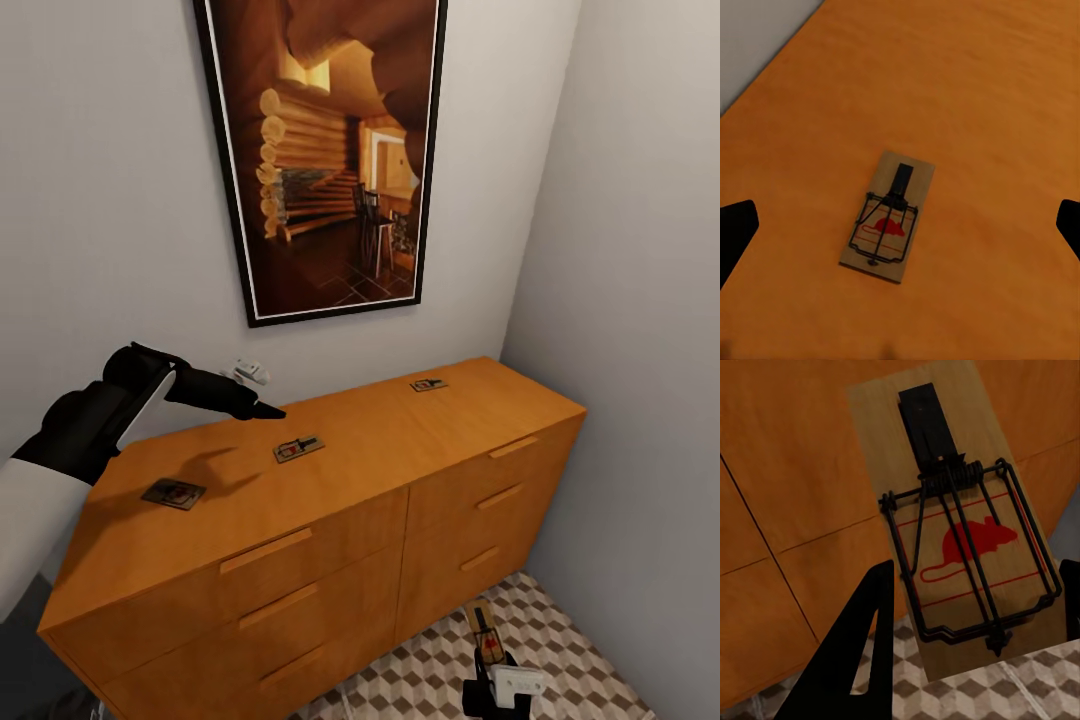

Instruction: Take the four mousetraps from the cabinet in the bathroom and place them on the bathroom floor. Make sure all four end up on the same floor surface, and ensure that at least two of them are either under or directly next to the same bathroom sink.

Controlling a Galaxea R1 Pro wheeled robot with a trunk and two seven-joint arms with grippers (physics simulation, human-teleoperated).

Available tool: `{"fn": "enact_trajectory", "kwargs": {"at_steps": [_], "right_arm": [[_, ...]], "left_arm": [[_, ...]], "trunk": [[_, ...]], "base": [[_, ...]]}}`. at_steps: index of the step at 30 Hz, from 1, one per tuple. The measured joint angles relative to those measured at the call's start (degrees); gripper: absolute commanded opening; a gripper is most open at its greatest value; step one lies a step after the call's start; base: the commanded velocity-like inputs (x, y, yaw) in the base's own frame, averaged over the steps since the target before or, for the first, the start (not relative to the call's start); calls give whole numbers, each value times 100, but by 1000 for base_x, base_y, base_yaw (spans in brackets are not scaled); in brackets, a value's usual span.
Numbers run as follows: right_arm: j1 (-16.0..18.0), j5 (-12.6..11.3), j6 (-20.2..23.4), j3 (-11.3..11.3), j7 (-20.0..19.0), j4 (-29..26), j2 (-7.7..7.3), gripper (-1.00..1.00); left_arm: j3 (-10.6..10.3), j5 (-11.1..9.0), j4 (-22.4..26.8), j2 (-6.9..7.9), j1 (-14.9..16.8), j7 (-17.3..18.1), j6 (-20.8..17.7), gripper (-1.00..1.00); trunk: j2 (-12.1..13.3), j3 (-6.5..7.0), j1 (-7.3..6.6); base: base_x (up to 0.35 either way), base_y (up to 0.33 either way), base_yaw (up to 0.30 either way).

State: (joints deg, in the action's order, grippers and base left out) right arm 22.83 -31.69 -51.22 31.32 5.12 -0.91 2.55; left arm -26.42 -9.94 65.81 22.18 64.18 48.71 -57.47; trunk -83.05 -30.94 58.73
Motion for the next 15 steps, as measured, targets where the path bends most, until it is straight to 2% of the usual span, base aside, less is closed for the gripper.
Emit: {"fn": "enact_trajectory", "kwargs": {"at_steps": [15], "right_arm": [[3, 0, 0, -3, 0, 1, -2, -100]], "left_arm": [[0, 0, 0, 0, -16, -1, 0, 100]], "trunk": [[0, 0, 0]], "base": [[0, 0, 0]]}}
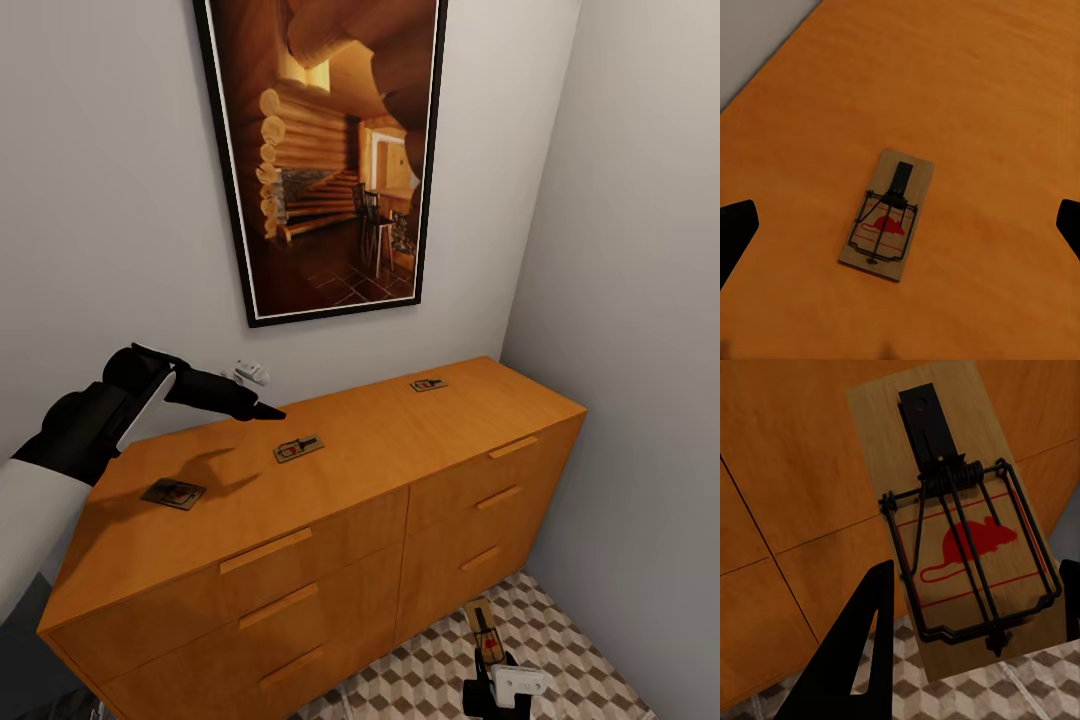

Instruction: Take the four mousetraps from the cabinet in the bathroom and place them on the bathroom floor. Make sure all four end up on the same floor surface, and ensure that at least two of them are either under or directly next to the same bathroom sink.

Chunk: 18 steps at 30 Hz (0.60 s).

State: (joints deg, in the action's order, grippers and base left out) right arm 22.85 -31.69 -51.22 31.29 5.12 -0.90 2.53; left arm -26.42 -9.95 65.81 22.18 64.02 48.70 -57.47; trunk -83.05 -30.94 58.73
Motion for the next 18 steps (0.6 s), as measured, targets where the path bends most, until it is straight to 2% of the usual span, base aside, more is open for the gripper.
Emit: {"fn": "enact_trajectory", "kwargs": {"at_steps": [14, 18], "right_arm": [[-3, 0, -3, 2, 0, 0, 0, -100], [-4, 0, -2, 1, 0, 0, 0, -100]], "left_arm": [[-47, 1, -24, 0, -25, 1, 0, 100], [-363, -4, -104, 0, -28, 2, 4, 100]], "trunk": [[0, 0, 0], [0, 0, 0]], "base": [[0, 0, 0], [0, 0, 0]]}}
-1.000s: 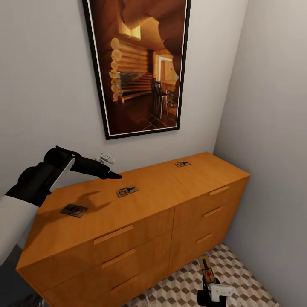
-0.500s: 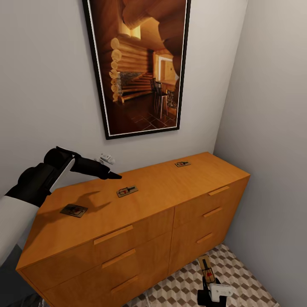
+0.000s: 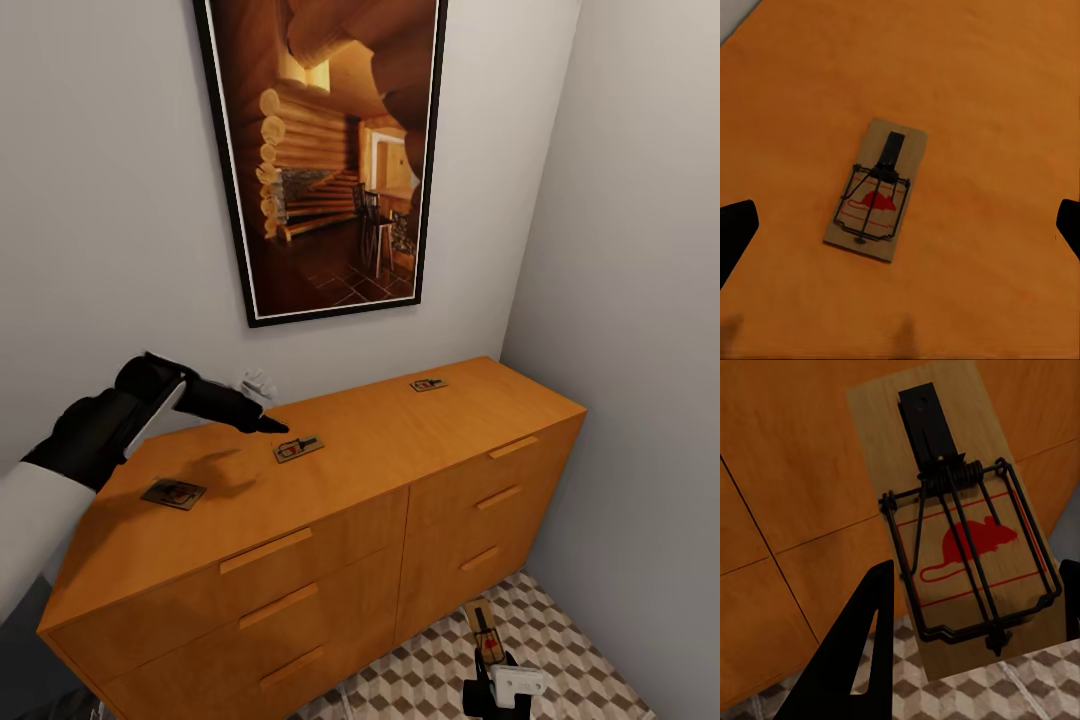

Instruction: Take the four mousetraps from the cabinet in the bathroom and place them on the bathroom floor. Make sure all four end up on the same floor surface, and ensure that at least two of them are either under or directly next to the same bathroom sink.

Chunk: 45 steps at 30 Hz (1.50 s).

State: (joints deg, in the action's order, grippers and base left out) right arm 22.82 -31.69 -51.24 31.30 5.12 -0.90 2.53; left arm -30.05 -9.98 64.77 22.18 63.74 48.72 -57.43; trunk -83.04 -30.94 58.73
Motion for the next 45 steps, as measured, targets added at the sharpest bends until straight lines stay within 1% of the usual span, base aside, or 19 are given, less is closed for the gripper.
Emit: {"fn": "enact_trajectory", "kwargs": {"at_steps": [2, 3, 7, 12, 20, 33, 36, 40, 45], "right_arm": [[2, 0, 1, -1, 0, 0, 0, -100], [3, 0, 2, -1, 0, 0, 0, -100], [3, 0, -2, -3, 0, 0, 0, -100], [2, 0, 1, -1, 0, 0, 0, -100], [5, 0, 5, 2, 0, 0, 0, -100], [1, 1, 17, 3, 0, 0, 5, -100], [0, 0, 19, 1, 0, 0, 6, -100], [1, -1, 15, 1, 0, 0, 5, -100], [1, 1, 12, 2, 0, 0, 2, -100]], "left_arm": [[-231, -1, -66, 0, 0, 1, 3, 100], [-307, 0, -95, 0, -2, 1, 6, 100], [-413, 2, -208, -5, -1, 5, 13, 100], [-447, 1, -294, -8, 0, 10, 15, 100], [-451, 0, -301, -9, 0, 11, 15, 100], [-455, 0, -301, -9, -4, 12, 15, 100], [-513, 0, -307, -9, -7, 15, 15, 100], [-654, 1, -336, -9, -9, 19, 19, 100], [-697, 1, -346, -13, -9, 20, 23, 100]], "trunk": [[0, 0, 0], [0, 0, 0], [0, 0, 0], [0, 0, 0], [0, 0, 0], [0, 0, 0], [0, 0, 0], [0, 0, 0], [0, 0, 0]], "base": [[0, 0, 0], [0, 0, 0], [0, 0, 0], [0, 0, 0], [1, 0, 0], [68, 0, 0], [2, 0, 0], [0, 0, 0], [0, 0, 0]]}}
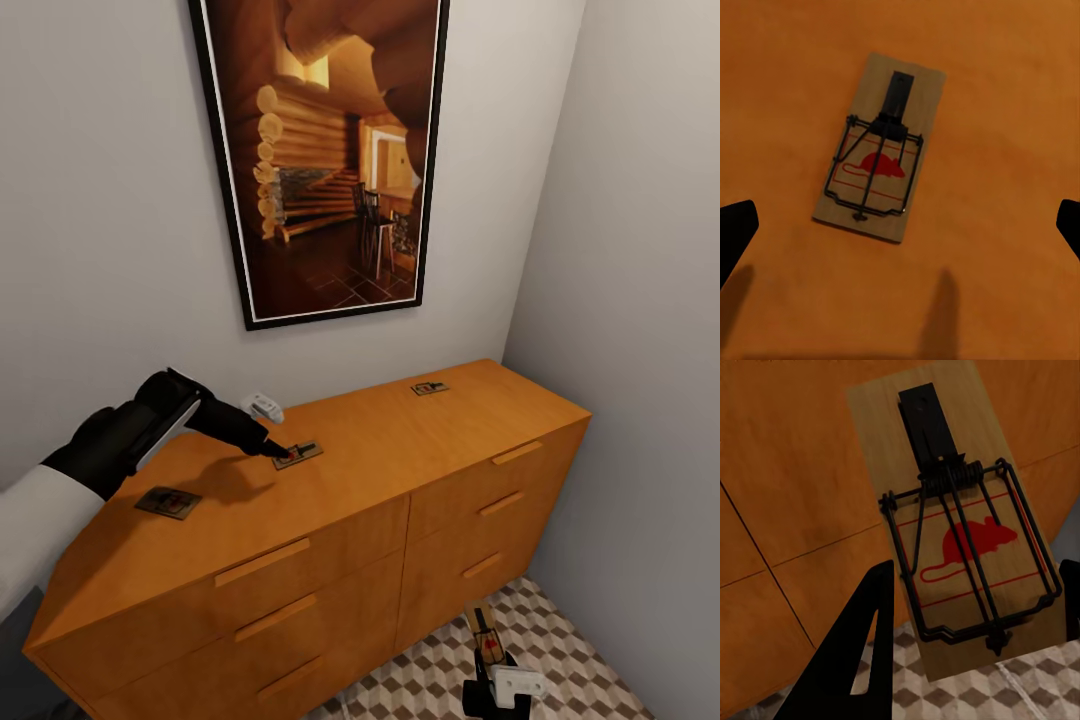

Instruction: Take the four mousetraps from the cabinet in the bathroom and place them on the bathroom floor. Make sure all four end up on the same floor surface, and ensure that at least two of them are either under or directly next to the same bathroom sink.

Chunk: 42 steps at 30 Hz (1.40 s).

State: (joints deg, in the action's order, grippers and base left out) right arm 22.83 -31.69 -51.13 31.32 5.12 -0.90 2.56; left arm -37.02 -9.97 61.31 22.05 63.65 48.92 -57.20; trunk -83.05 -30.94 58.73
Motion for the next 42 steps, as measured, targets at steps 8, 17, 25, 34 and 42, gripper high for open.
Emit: {"fn": "enact_trajectory", "kwargs": {"at_steps": [8, 17, 25, 34, 42], "right_arm": [[-1, 0, -6, 0, 0, 0, 3, -100], [1, 0, -1, 0, 0, 0, 3, -100], [1, 0, -3, 0, 0, 0, 6, -100], [0, -1, -9, 0, 0, 0, 6, -100], [0, -1, -9, 0, 0, 0, 6, -100]], "left_arm": [[-1, -1, 0, 4, 0, 6, 115, 100], [-4, -1, 1, 4, 0, 7, 132, 100], [-9, -1, 1, 2, 0, 8, 132, 100], [-202, 1, -64, -9, -1, 6, 139, 100], [-369, -7, -240, -30, 0, 8, 288, 100]], "trunk": [[0, 0, -1], [0, 0, 0], [0, 0, 0], [0, 0, 0], [0, 0, 0]], "base": [[48, 0, 0], [79, 0, 0], [2, 0, 0], [0, 0, 0], [0, 0, 0]]}}
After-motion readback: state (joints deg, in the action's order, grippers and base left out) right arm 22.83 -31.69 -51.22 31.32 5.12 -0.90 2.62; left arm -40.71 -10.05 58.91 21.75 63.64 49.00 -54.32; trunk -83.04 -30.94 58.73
